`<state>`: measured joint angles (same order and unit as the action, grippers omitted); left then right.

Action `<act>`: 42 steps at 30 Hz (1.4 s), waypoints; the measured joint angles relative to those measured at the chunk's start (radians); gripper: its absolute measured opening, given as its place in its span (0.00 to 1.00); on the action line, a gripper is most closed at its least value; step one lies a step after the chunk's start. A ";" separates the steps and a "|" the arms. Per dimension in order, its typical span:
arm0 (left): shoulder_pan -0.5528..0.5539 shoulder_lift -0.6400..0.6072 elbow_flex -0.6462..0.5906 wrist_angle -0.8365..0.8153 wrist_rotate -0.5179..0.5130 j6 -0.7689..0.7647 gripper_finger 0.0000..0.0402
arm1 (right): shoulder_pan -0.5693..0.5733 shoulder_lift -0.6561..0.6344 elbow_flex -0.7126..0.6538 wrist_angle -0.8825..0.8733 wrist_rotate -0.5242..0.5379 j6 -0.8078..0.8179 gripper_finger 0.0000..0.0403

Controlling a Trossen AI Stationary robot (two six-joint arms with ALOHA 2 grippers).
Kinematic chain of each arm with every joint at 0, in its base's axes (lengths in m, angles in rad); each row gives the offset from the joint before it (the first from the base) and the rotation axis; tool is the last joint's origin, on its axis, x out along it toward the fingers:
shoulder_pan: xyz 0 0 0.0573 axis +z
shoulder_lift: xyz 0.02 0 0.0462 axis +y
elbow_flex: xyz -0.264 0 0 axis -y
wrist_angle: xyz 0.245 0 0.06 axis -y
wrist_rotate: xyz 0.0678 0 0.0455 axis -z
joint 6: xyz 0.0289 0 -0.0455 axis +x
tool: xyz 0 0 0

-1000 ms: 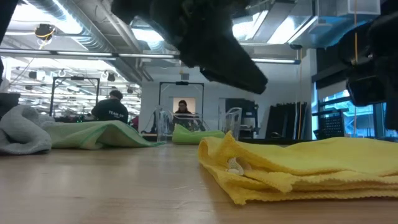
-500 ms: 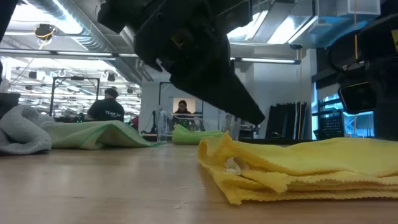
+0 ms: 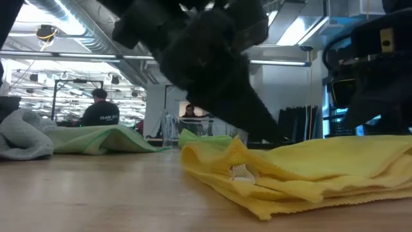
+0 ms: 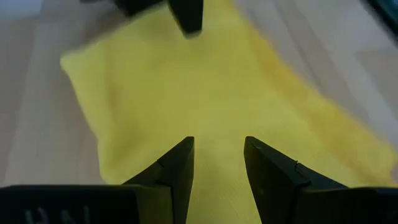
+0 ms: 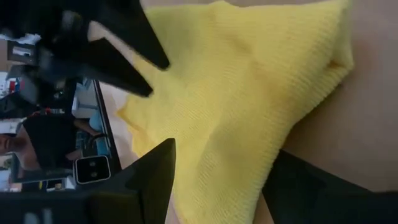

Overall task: Fold microfiber towels
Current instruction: Fold the yellow microfiber cloth

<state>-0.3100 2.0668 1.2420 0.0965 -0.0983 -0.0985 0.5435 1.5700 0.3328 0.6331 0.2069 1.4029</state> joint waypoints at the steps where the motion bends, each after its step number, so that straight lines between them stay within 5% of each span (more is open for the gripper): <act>1: 0.002 0.002 -0.005 -0.010 -0.003 0.001 0.34 | -0.004 0.000 0.001 -0.001 0.000 -0.001 0.52; 9: 0.014 0.027 -0.003 0.041 0.019 0.000 0.34 | -0.006 0.006 0.004 -0.003 -0.010 -0.053 0.29; 17: 0.013 0.027 -0.003 0.069 0.013 0.001 0.34 | -0.005 0.073 0.064 0.009 -0.009 -0.126 0.26; 25: 0.013 0.027 -0.003 0.074 0.007 0.004 0.34 | -0.005 0.139 0.157 0.005 -0.059 -0.258 0.03; 32: 0.013 0.027 -0.003 0.075 -0.028 0.004 0.34 | -0.006 0.123 0.148 -0.047 -0.084 -0.262 0.02; 42: 0.013 -0.023 -0.003 0.055 -0.251 0.027 0.34 | -0.093 -0.052 0.144 -0.556 -0.221 -0.405 0.01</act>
<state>-0.2974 2.0434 1.2393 0.1518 -0.3489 -0.0718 0.4504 1.5181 0.4772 0.0773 -0.0140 0.9983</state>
